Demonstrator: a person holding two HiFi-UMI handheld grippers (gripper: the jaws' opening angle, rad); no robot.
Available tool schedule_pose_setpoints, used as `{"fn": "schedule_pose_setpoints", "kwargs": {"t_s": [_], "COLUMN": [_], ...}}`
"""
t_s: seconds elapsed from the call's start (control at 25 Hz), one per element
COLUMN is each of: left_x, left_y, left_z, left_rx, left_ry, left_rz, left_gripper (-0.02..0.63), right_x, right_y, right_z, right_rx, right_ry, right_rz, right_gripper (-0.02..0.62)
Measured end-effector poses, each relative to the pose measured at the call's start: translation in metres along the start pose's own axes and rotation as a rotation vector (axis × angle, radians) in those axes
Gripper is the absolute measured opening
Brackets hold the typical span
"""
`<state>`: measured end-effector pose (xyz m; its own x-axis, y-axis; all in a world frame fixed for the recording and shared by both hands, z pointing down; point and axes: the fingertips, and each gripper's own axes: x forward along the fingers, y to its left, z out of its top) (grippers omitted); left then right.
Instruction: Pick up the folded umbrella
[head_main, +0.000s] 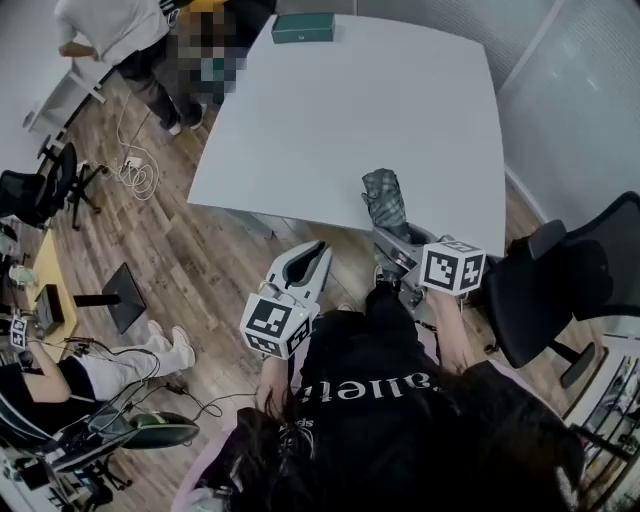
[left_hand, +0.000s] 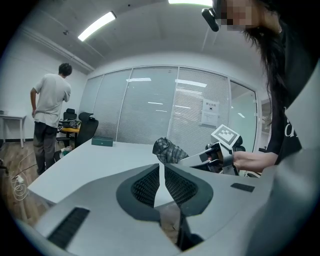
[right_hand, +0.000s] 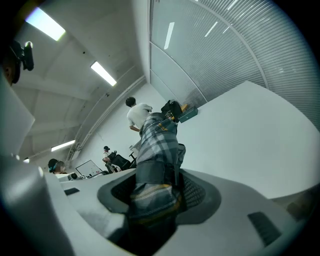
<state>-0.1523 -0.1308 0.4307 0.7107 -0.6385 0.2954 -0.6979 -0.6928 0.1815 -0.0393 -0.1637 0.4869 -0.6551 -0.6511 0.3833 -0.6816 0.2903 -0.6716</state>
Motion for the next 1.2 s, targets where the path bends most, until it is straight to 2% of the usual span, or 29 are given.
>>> {"fn": "schedule_pose_setpoints", "kwargs": {"t_s": [0.28, 0.88, 1.2], "left_x": [-0.037, -0.03, -0.027], "left_y": [-0.024, -0.051, -0.097], "left_z": [-0.027, -0.023, -0.024], "left_rx": [0.003, 0.013, 0.026], "left_ry": [0.012, -0.016, -0.004], "left_rz": [-0.063, -0.144, -0.171], "left_gripper": [0.049, 0.049, 0.049], "right_x": [-0.032, -0.067, -0.113], "right_y": [0.03, 0.036, 0.028], "right_z": [-0.044, -0.064, -0.08], "right_rx": [0.025, 0.053, 0.07], "right_ry": [-0.045, -0.053, -0.067], "right_rz": [-0.027, -0.069, -0.086], "right_gripper": [0.224, 0.224, 0.224]}}
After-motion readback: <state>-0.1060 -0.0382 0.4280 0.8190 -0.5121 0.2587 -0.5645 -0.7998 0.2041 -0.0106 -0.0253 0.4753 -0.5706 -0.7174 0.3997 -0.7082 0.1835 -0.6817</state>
